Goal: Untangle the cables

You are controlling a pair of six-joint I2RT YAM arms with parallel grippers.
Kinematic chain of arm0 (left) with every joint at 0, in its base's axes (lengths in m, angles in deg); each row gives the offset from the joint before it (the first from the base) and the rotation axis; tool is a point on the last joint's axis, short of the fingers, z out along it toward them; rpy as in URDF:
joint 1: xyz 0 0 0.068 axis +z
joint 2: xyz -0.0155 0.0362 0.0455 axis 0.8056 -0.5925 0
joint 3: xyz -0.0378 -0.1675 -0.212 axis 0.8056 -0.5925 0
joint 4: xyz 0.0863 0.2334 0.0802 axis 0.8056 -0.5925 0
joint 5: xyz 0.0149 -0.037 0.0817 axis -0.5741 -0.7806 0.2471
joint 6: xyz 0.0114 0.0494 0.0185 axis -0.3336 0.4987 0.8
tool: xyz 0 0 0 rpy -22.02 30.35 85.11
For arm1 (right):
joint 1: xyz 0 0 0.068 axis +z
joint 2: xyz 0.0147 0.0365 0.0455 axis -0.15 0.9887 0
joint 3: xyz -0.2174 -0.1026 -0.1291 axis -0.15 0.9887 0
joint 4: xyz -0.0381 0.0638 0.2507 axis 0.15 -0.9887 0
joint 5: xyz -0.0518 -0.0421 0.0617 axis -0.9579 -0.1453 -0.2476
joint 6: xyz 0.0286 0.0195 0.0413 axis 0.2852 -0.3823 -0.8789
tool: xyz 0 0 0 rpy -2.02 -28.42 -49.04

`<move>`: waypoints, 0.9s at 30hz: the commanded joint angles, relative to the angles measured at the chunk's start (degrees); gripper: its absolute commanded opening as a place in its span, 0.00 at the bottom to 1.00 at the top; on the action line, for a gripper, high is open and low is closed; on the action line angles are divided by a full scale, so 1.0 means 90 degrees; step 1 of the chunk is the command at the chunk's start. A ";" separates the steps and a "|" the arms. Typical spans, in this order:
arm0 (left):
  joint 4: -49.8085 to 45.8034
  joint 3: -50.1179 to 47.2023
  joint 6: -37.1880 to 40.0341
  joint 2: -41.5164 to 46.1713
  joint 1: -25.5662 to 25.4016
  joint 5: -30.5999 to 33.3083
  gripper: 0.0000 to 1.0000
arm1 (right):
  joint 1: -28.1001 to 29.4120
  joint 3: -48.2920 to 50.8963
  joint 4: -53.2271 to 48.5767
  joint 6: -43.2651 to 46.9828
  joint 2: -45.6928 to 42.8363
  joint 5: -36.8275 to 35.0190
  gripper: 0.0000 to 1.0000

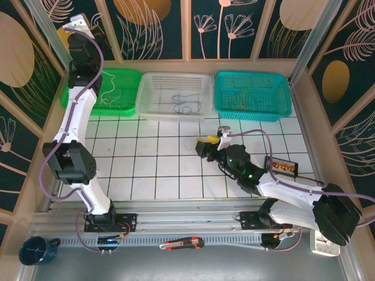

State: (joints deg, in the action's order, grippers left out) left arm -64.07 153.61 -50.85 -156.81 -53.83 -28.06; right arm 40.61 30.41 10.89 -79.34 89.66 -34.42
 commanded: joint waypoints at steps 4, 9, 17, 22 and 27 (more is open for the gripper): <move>0.0210 -0.0536 -0.0102 -0.0493 0.0380 -0.0040 0.00 | -0.0029 0.0088 -0.0651 0.0077 -0.0416 -0.0257 0.62; 0.0869 -0.1903 -0.0767 -0.0345 0.0787 -0.0198 0.04 | -0.0099 0.0041 -0.0986 0.0024 -0.0503 -0.0278 0.62; 0.0720 -0.2074 -0.1169 -0.0105 0.0946 -0.0569 0.96 | -0.0322 -0.0111 -0.1091 -0.0001 -0.0282 -0.0010 0.62; 0.0227 -0.1617 -0.1375 -0.0039 0.0946 -0.1088 0.99 | -0.0462 -0.0249 -0.1088 -0.0076 0.0037 0.0139 0.62; 0.0098 -0.1840 -0.1886 0.0268 0.0937 -0.1964 0.99 | -0.0733 -0.0462 -0.1214 -0.0180 0.0571 0.0455 0.61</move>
State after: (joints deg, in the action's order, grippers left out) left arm -62.13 137.22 -64.07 -157.75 -45.19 -39.34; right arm 35.32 28.47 0.77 -79.62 92.65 -32.48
